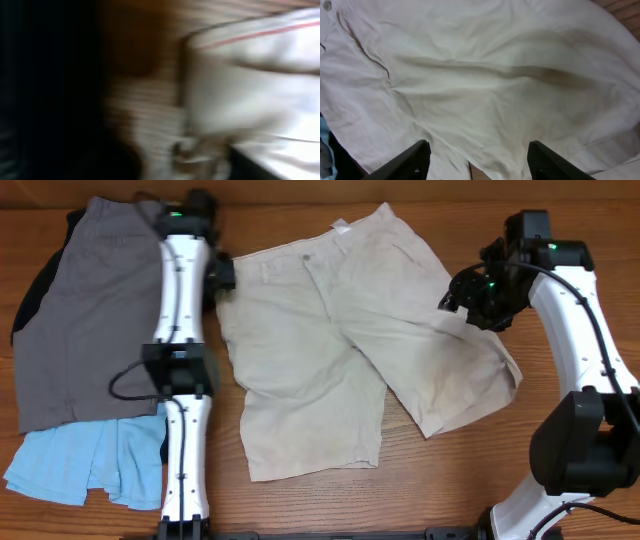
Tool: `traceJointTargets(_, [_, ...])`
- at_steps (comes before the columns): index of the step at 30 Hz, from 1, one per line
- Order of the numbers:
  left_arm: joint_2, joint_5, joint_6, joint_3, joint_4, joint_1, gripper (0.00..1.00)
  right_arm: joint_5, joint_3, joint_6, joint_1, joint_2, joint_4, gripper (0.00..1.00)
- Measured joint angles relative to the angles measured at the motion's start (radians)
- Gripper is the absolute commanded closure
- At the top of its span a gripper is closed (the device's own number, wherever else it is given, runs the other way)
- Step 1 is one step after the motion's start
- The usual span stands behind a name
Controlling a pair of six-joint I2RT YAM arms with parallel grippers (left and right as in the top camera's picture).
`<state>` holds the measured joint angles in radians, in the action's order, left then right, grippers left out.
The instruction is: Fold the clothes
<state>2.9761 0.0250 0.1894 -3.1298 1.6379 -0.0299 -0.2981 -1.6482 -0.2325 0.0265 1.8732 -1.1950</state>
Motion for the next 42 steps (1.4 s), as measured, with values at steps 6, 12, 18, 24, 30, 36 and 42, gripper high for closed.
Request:
traceJointTargets(6, [-0.013,-0.148,-0.013,-0.005,0.028,-0.044,0.00,0.002,0.006,-0.004,-0.057,0.000,0.021,0.30])
traceJointTargets(12, [-0.107,-0.222,-0.035,0.002,0.029,-0.043,0.00,0.008,0.014,-0.003,-0.161,0.008,0.063,0.27])
traceJointTargets(18, [-0.379,-0.239,-0.040,0.002,-0.007,-0.042,0.00,0.026,0.017,-0.003,-0.284,0.117,0.126,0.25])
traceJointTargets(24, [-0.613,-0.245,-0.074,-0.007,-0.002,-0.042,0.00,0.033,0.029,-0.015,-0.315,0.253,0.128,0.25])
traceJointTargets(30, [-0.624,-0.250,-0.140,-0.006,0.039,-0.042,0.00,0.046,0.038,-0.034,-0.309,0.301,0.130,0.25])
traceJointTargets(36, [-0.608,-0.250,-0.172,-0.005,0.050,-0.042,0.00,0.074,0.068,-0.067,-0.309,0.290,0.161,0.24])
traceJointTargets(42, [-0.608,-0.250,-0.208,-0.005,0.050,-0.042,0.00,0.072,0.148,-0.085,-0.277,0.245,0.258,0.23])
